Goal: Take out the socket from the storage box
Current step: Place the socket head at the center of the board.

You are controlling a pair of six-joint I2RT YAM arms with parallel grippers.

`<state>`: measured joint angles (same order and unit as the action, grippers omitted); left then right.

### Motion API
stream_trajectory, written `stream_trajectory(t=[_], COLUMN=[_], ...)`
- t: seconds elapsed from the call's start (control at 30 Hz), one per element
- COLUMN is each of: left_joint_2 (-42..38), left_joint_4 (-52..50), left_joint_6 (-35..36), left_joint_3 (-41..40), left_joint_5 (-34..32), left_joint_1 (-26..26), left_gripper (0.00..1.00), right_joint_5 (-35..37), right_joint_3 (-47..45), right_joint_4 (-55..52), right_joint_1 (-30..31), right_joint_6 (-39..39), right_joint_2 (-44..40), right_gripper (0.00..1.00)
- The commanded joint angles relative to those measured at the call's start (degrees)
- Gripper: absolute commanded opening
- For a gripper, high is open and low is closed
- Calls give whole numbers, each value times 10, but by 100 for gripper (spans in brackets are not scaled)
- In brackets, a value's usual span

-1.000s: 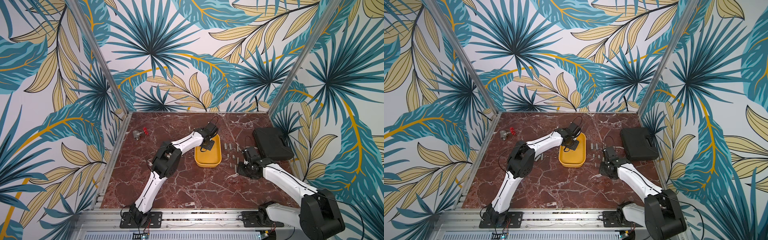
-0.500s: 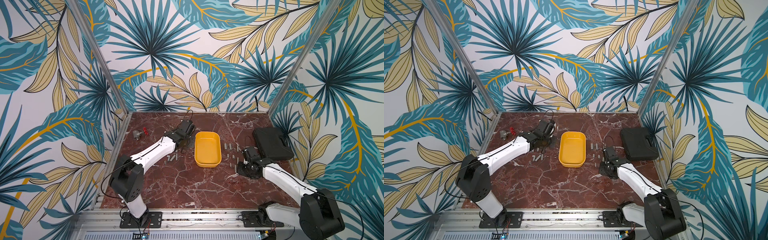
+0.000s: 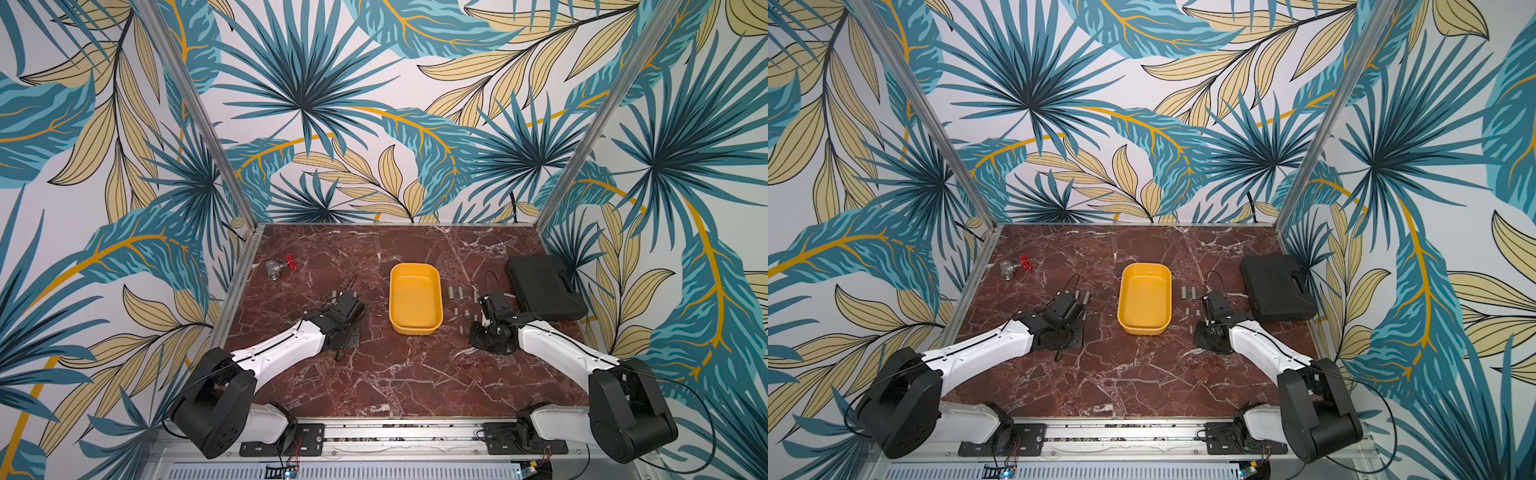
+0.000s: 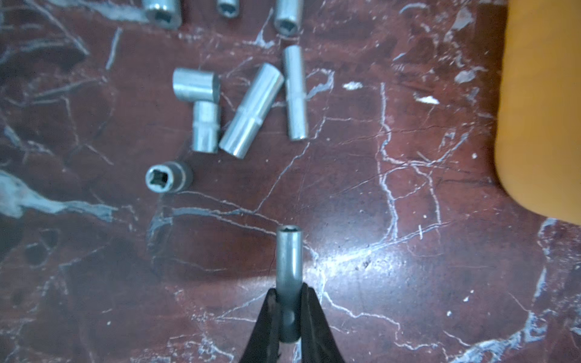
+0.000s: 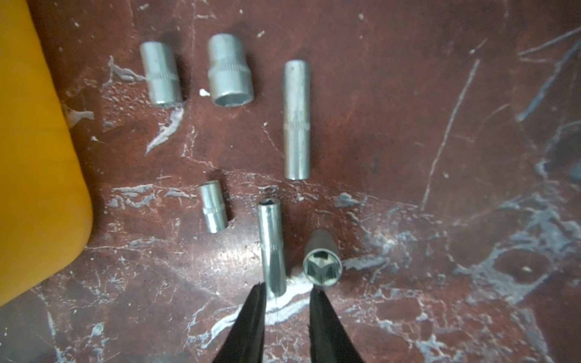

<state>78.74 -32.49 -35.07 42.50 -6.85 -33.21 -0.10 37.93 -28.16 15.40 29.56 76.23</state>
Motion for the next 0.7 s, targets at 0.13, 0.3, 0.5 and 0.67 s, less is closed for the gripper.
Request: stream_trajectory(t=[0.13,0.3,0.5,0.67], left_joint_2=[38,62,70,82], left_joint_4=[27,45,52,45], left_joint_6=[-8,-4,1,7], left_joint_3=[-4,1,8,16], left_joint_5=[-1,1,1,-4], left_joint_1=[7,14,24,28], left_gripper=[12,12,13,20], right_joint_5=[-7,-3,2,3], right_joint_3=[-5,-7,-8,-8], right_joint_4=[11,5,0,-4], right_joint_1=[-1,-2,-1,-2], right_joint_6=[-6,-9,-9,-11], right_joint_2=[8,1,-8,-10], right_gripper=[27,27,27,27])
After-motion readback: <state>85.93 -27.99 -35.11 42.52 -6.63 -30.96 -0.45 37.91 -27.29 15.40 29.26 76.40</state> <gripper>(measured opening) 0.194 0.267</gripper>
